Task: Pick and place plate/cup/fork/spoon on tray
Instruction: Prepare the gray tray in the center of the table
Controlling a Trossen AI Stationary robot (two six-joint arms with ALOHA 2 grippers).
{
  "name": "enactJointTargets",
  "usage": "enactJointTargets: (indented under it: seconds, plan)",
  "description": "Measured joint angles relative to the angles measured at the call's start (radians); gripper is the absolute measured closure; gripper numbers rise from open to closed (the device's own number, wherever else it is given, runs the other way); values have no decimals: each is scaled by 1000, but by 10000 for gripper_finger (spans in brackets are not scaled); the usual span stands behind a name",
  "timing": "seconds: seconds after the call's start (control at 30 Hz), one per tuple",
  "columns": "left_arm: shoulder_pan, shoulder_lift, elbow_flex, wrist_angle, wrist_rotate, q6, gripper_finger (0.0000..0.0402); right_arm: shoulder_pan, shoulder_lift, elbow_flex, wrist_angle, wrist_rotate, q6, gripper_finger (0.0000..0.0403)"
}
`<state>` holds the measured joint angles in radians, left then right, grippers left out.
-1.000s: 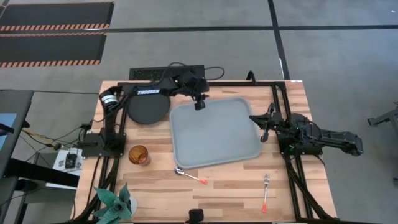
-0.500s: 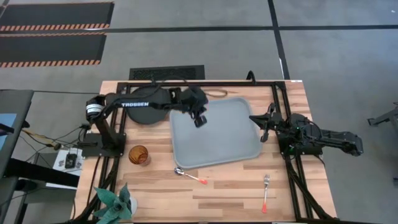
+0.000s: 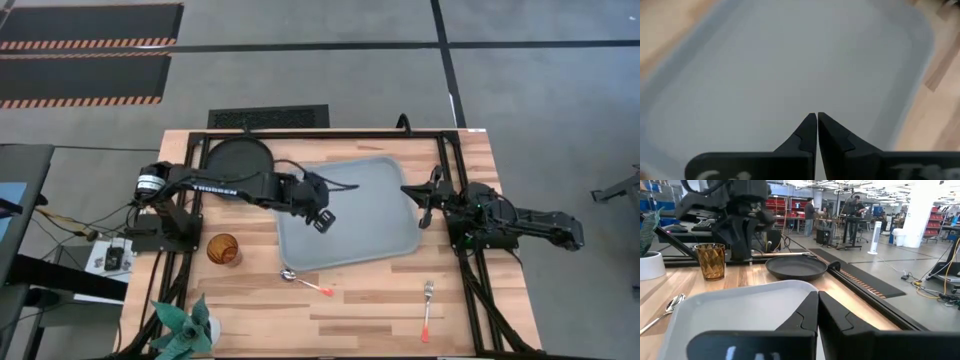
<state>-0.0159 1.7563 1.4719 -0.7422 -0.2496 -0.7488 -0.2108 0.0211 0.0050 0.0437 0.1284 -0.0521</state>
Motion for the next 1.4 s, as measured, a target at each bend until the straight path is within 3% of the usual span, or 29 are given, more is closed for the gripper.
enactJointTargets:
  seconds: [0.13, 0.33, 0.5, 0.67, 0.87, 1.03, 1.4]
  plan:
    - [-24, -57, -127, 17, 14, -201, 401, 0, 0, 0, 0, 0, 0, 376]
    - [-44, -264, -444, 264, 9, -550, 401, 0, -1, 0, 1, 0, 0, 374]
    - [-43, -355, -568, 194, -22, -753, 380, 0, -1, 0, 1, 0, 0, 375]
    - [-21, -354, -583, 72, -14, -805, 326, 0, -1, 0, 1, 0, 0, 376]
    - [21, -349, -650, 152, 6, -787, 279, 0, -1, 0, 1, 1, 0, 374]
    - [46, -348, -733, 290, 62, -778, 272, 0, -1, 0, 1, 1, 0, 376]
    - [77, -323, -742, 286, 42, -672, 282, 0, -1, 0, 1, 1, 0, 375]
